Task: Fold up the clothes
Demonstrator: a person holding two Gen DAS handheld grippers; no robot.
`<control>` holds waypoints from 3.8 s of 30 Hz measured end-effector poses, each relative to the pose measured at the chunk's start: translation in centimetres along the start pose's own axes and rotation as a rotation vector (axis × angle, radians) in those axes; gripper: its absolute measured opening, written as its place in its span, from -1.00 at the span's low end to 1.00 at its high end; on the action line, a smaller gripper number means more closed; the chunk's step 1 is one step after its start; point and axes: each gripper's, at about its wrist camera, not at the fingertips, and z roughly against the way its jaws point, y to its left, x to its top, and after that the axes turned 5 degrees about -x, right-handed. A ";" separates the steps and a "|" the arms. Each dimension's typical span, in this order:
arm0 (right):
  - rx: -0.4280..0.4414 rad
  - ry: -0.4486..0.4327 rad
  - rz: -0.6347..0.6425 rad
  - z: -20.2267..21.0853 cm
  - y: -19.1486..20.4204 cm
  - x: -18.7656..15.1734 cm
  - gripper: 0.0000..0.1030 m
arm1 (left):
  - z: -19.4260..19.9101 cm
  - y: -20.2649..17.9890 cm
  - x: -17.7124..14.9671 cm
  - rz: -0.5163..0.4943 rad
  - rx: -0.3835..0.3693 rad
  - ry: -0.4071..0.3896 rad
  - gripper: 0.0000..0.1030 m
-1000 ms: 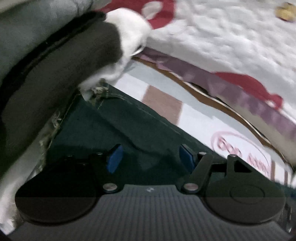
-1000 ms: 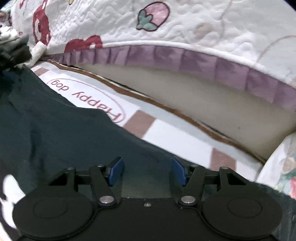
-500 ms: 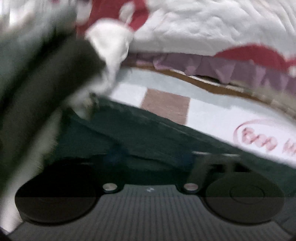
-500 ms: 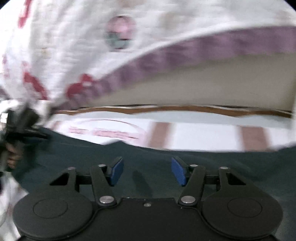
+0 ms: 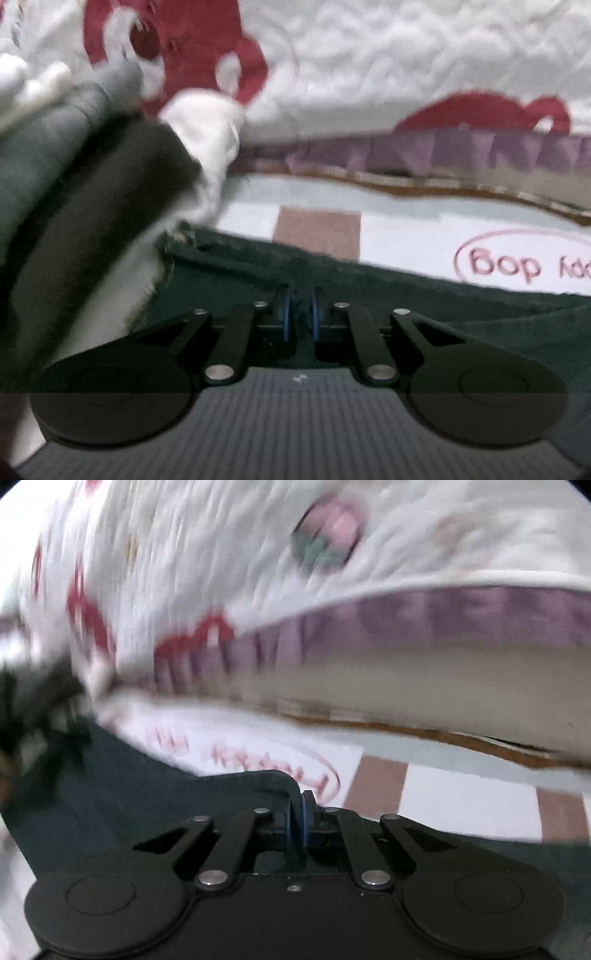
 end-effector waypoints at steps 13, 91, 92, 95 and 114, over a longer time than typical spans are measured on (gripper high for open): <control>-0.231 0.071 0.207 -2.6 1.6 0.4 -0.67 | -1.8 -2.9 1.7 -0.154 0.115 -0.078 -0.61; -0.198 -0.083 -0.593 27.9 -9.7 -18.0 0.44 | 24.3 -4.8 -11.1 0.063 -0.236 0.043 0.03; -0.188 -0.108 -0.612 29.1 -10.1 -17.6 0.44 | 25.3 -5.8 -10.4 0.046 -0.251 0.044 0.04; -0.092 -0.195 -0.740 33.8 -12.6 -16.2 0.52 | 28.6 -8.8 -7.7 -0.026 -0.297 0.048 0.06; -0.137 0.037 -0.297 45.5 -22.6 8.4 0.63 | 29.3 -28.5 2.4 -0.368 -0.420 0.140 0.24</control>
